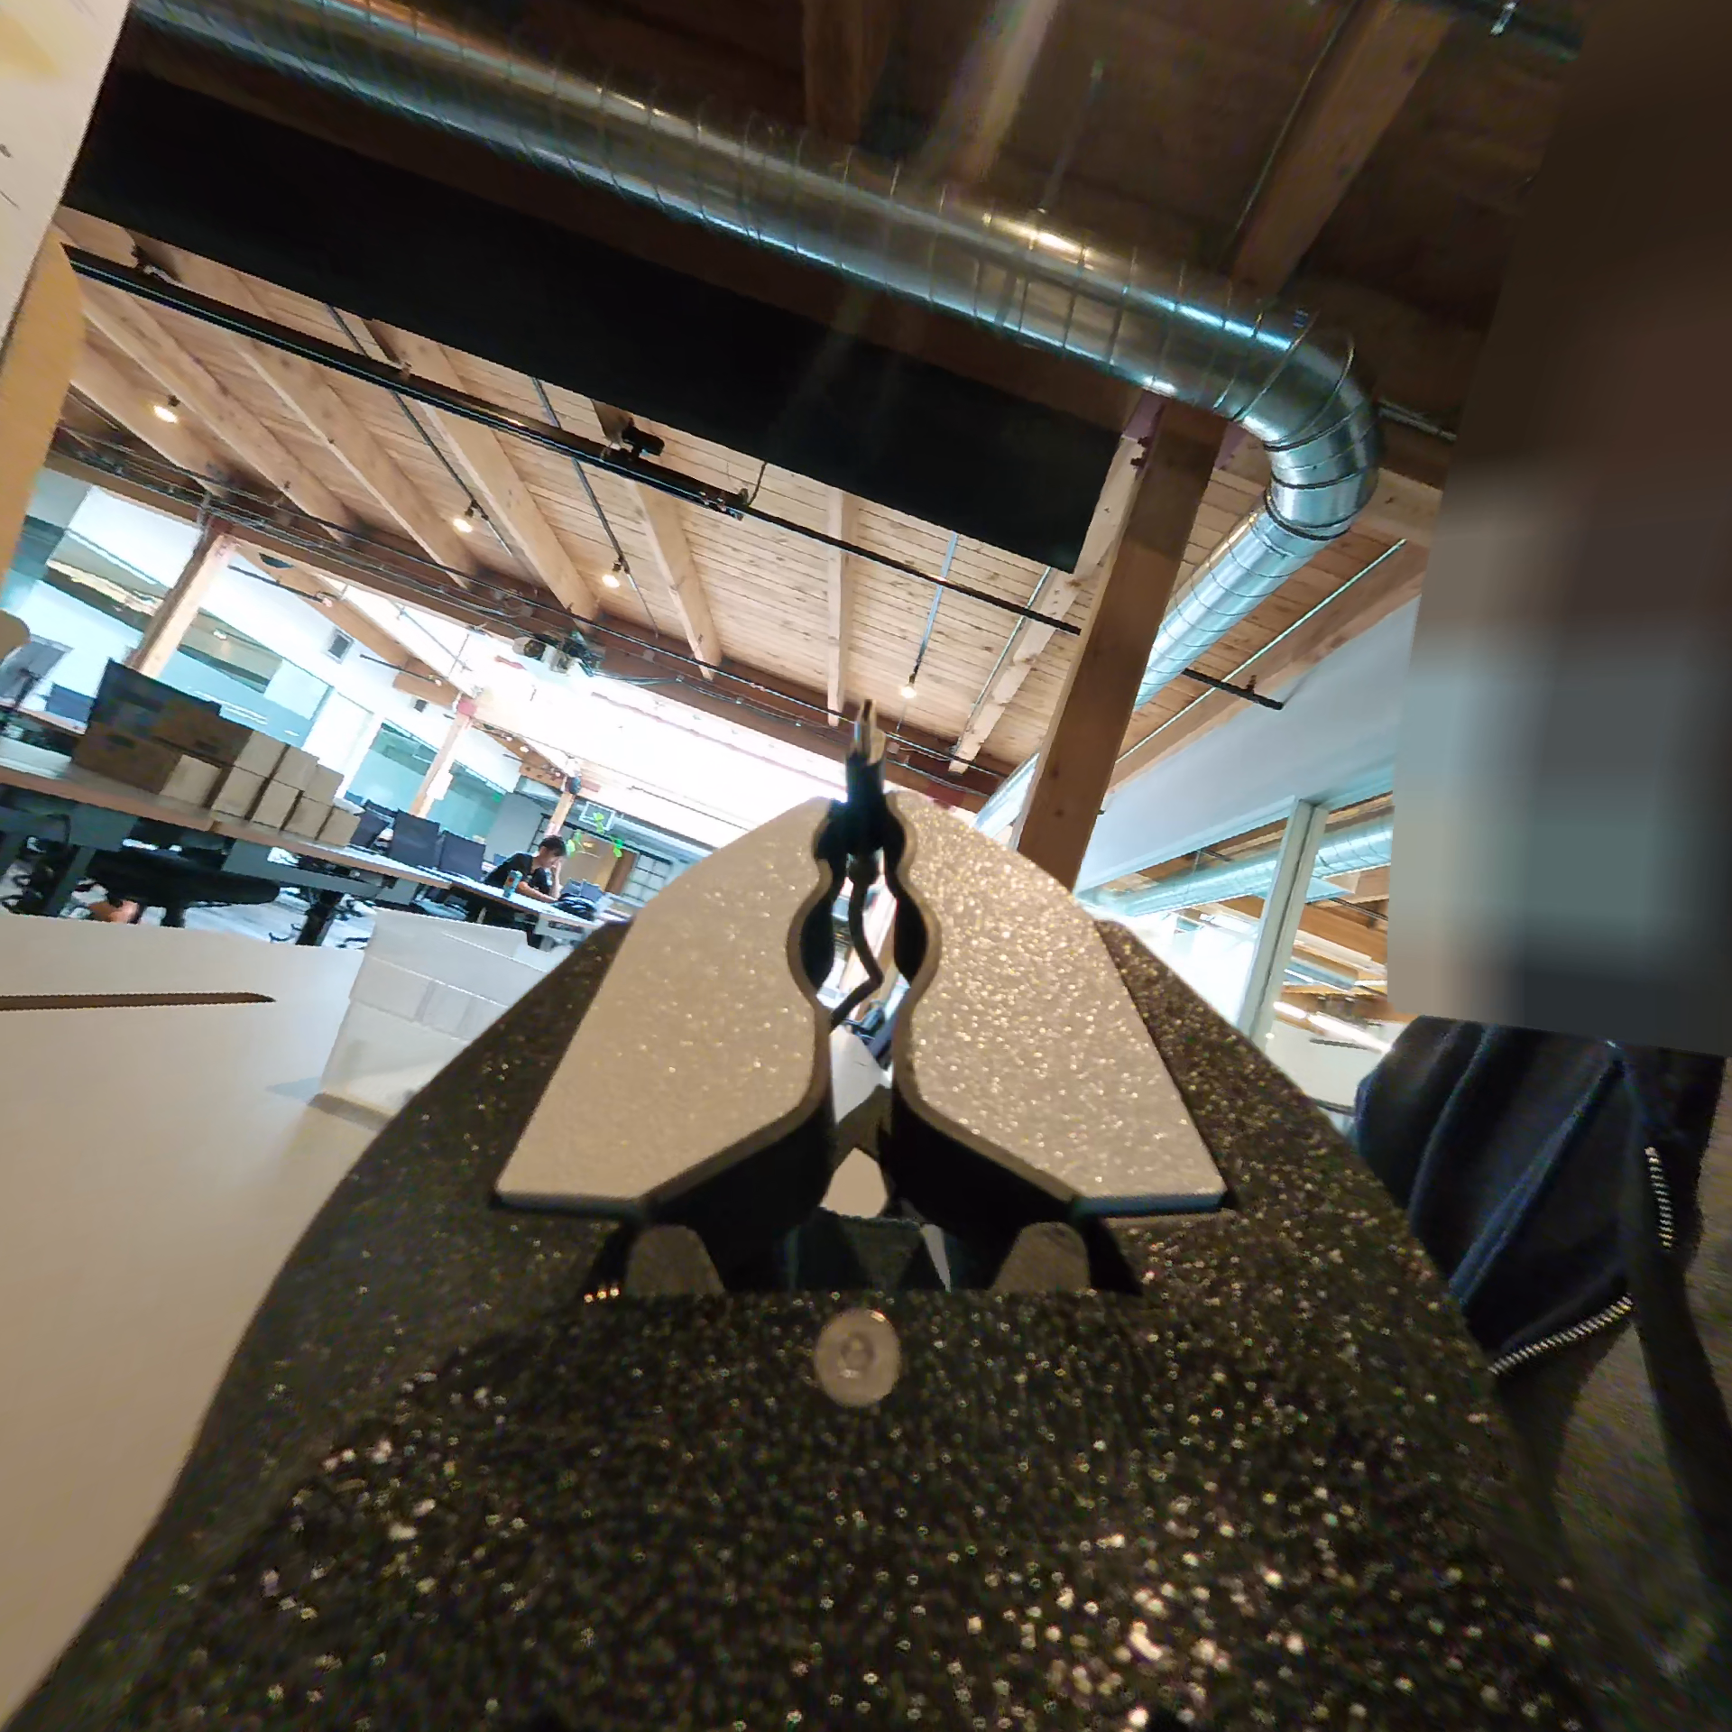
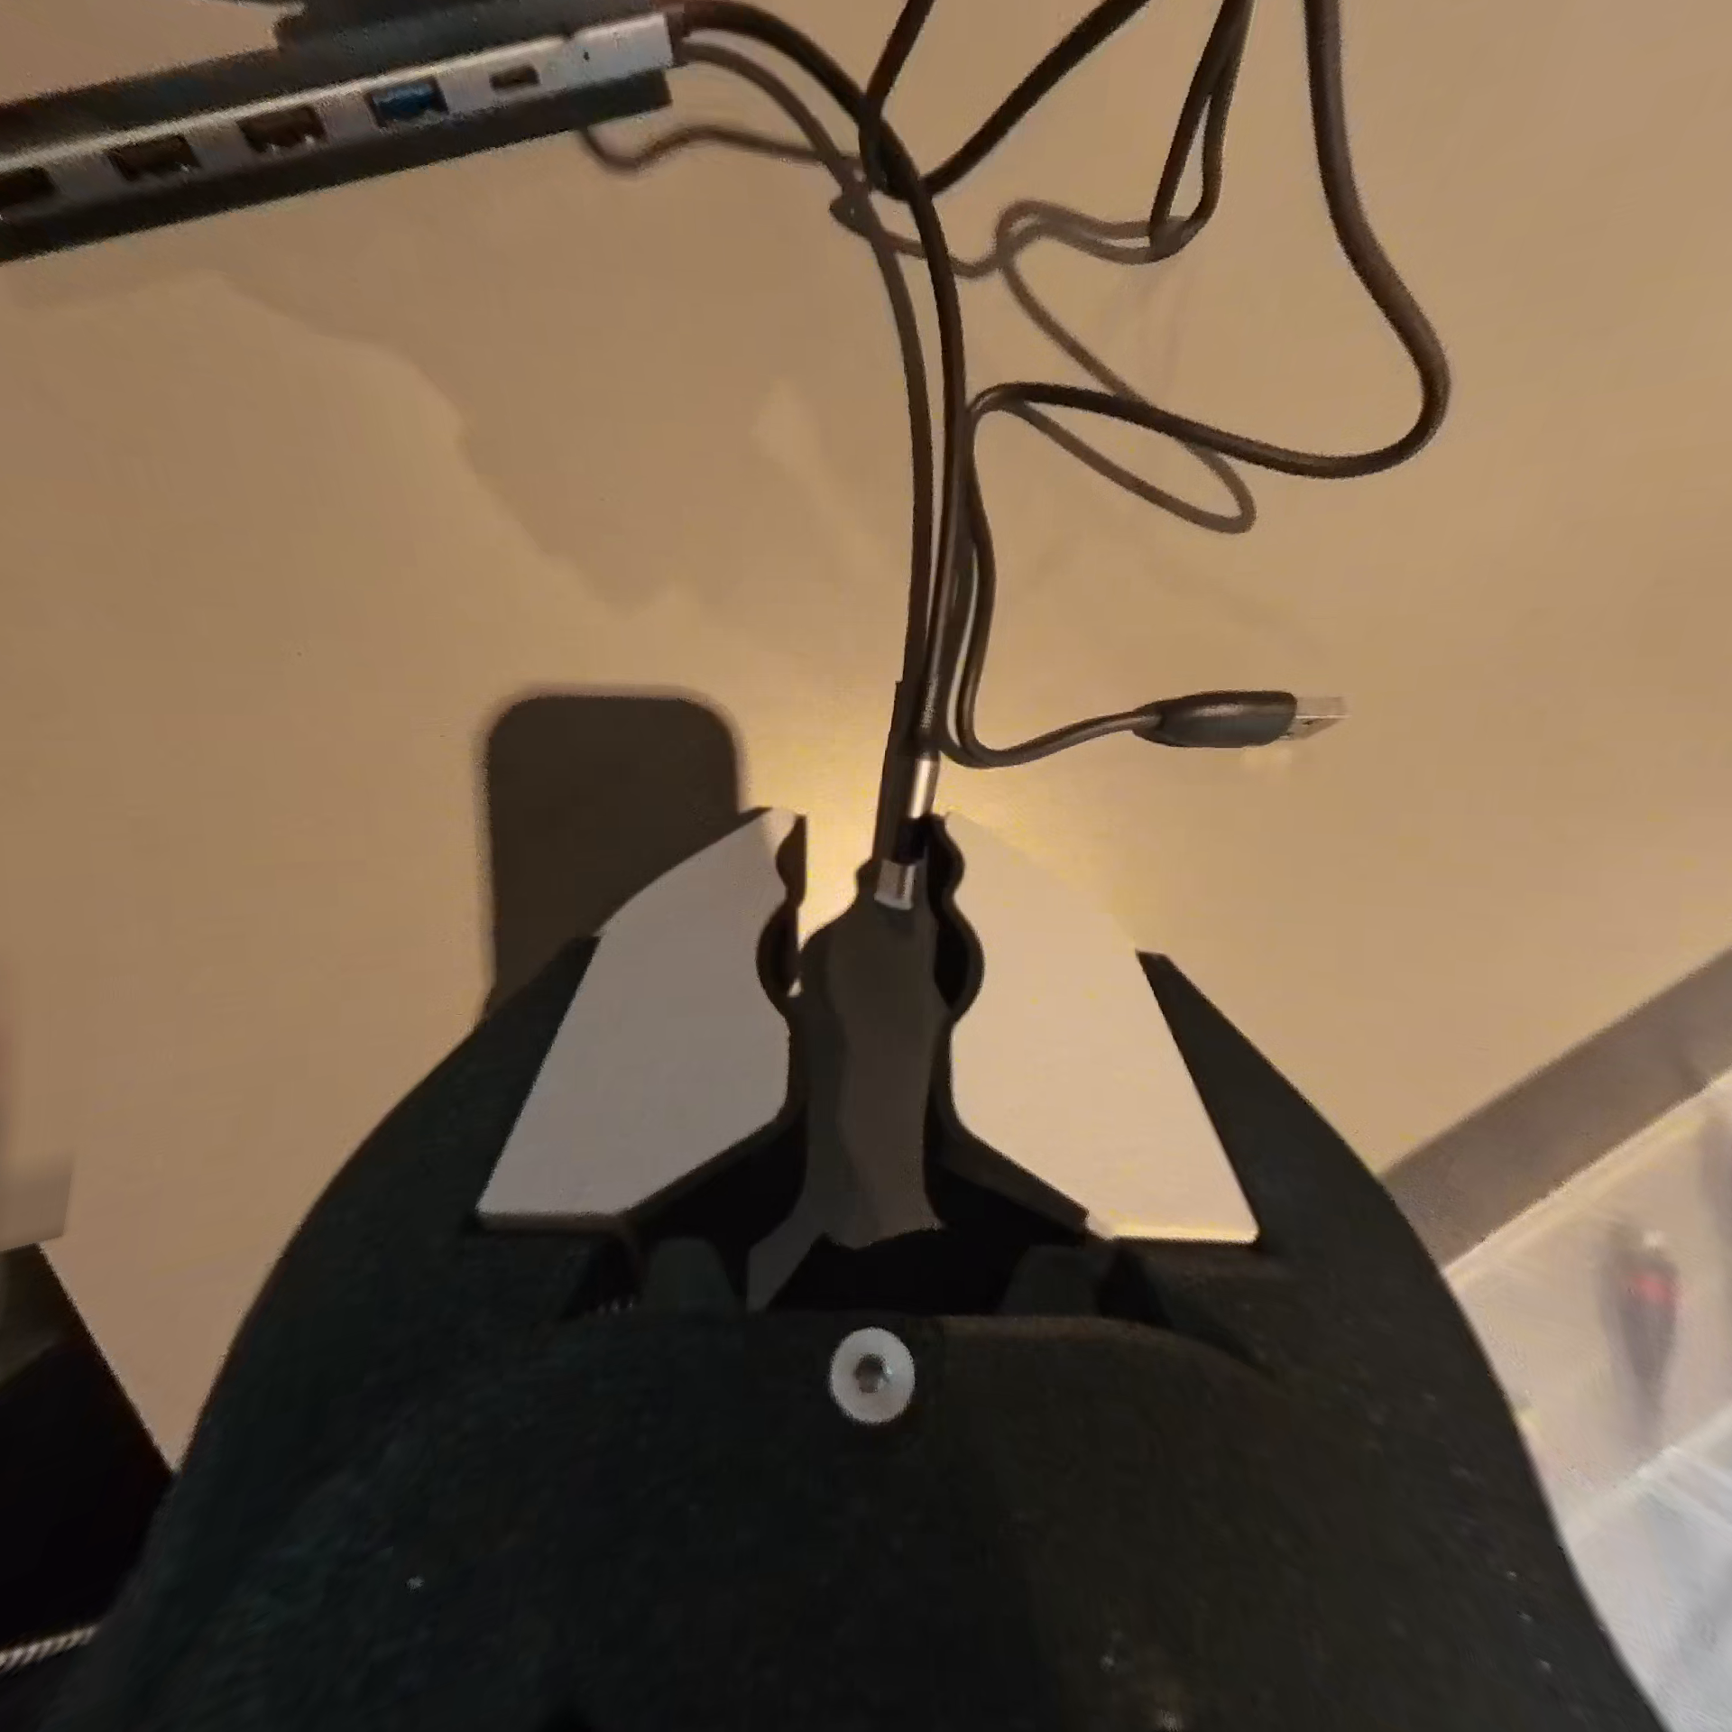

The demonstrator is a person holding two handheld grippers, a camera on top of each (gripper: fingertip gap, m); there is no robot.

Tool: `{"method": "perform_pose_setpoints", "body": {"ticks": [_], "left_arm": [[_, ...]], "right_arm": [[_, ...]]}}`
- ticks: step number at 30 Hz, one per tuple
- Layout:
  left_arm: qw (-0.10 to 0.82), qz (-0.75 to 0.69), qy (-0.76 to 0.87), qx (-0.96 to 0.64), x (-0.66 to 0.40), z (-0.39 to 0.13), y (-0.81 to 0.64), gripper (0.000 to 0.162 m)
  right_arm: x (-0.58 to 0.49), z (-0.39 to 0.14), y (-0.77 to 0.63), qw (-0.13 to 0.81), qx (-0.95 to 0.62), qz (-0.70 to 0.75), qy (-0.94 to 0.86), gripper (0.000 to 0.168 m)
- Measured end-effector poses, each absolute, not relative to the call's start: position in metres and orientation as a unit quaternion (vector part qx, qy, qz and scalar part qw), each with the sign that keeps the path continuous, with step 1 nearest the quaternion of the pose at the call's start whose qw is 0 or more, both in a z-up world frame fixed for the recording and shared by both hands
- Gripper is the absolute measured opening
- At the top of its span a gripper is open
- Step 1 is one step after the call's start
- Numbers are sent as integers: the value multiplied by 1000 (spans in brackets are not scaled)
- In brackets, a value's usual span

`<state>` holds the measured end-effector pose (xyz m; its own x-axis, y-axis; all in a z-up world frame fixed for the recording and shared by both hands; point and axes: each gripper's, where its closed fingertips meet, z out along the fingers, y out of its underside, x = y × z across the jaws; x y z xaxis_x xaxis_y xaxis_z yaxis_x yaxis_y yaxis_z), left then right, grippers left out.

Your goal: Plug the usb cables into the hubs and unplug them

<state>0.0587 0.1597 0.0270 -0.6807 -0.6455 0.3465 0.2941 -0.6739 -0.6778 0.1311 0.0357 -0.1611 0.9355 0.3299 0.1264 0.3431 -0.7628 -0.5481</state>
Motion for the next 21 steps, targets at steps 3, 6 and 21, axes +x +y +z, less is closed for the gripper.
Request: {"method": "perform_pose_setpoints", "body": {"ticks": [3,6,21], "left_arm": [[247,-875,306,-283,57,28,153,6],[234,-876,321,-272,55,28,146,6],[181,-867,414,-209,40,28,109,6]], "right_arm": [[132,-162,39,297,-940,-3,-166,9],[134,-162,44,305,-938,-5,-165,8],[120,-74,96,424,-876,-40,-227,6]]}}
